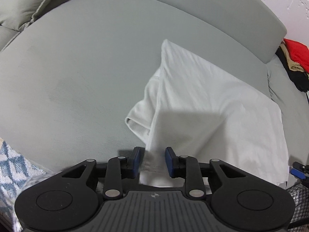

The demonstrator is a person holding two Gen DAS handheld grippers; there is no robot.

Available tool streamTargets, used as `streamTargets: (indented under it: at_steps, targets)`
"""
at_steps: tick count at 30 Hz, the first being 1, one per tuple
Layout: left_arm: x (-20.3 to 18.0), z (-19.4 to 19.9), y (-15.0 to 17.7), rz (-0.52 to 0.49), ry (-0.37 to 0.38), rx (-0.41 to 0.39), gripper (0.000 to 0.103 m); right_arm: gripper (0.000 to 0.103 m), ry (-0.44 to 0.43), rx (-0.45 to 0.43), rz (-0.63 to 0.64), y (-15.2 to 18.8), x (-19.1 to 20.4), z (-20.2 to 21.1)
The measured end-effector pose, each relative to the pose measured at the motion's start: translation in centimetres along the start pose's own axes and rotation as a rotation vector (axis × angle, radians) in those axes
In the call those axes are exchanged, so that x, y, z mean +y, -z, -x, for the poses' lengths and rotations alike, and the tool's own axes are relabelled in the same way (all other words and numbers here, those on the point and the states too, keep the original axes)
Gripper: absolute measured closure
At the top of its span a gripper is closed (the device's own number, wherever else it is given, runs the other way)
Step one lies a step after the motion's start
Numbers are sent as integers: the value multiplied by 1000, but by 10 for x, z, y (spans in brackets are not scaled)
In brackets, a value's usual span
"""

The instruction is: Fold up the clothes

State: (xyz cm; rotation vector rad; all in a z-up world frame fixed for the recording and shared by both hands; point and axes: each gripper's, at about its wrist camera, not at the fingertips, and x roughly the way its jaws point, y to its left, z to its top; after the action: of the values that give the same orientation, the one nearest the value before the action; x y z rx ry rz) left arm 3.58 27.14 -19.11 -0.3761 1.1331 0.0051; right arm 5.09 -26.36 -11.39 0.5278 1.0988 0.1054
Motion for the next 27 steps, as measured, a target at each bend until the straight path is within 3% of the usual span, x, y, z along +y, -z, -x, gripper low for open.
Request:
streamTargets:
  at_steps: [3,9,10,11,12,15,17,21,23,25,27]
  targets:
    - [-1,0,2,-14,0,-3,82,64,18,33,2,-1,-5,-8]
    - [-2,9,6,-22,7,-37,98,65,44,106,48,2,-6,-25]
    - [-3,11,7,-27,1,-49,100,73,36,102,49,2,-7,-26]
    - [-5,16,8,-36,-15,-73,100,97,12,99,35,2,-9,-25]
    - [-8,25,9,-53,-31,-103,100,98,-21,98,2,2,-12,-23]
    - [-15,48,10,-86,-49,-166,100,99,-41,32,-9,2,-13,-2]
    - [-20,52,8,-115,-97,-166,100,99,-30,14,10,1,-11,11]
    - [-26,23,7,-173,-202,-78,99,99,61,52,74,2,-6,-1]
    - [-28,11,9,-192,-252,-56,93,98,94,83,86,4,-4,-14]
    - [-29,18,11,-188,-273,-72,88,94,120,91,92,8,-2,-20]
    - [-29,29,12,-182,-295,-92,85,82,142,86,110,10,-1,-16]
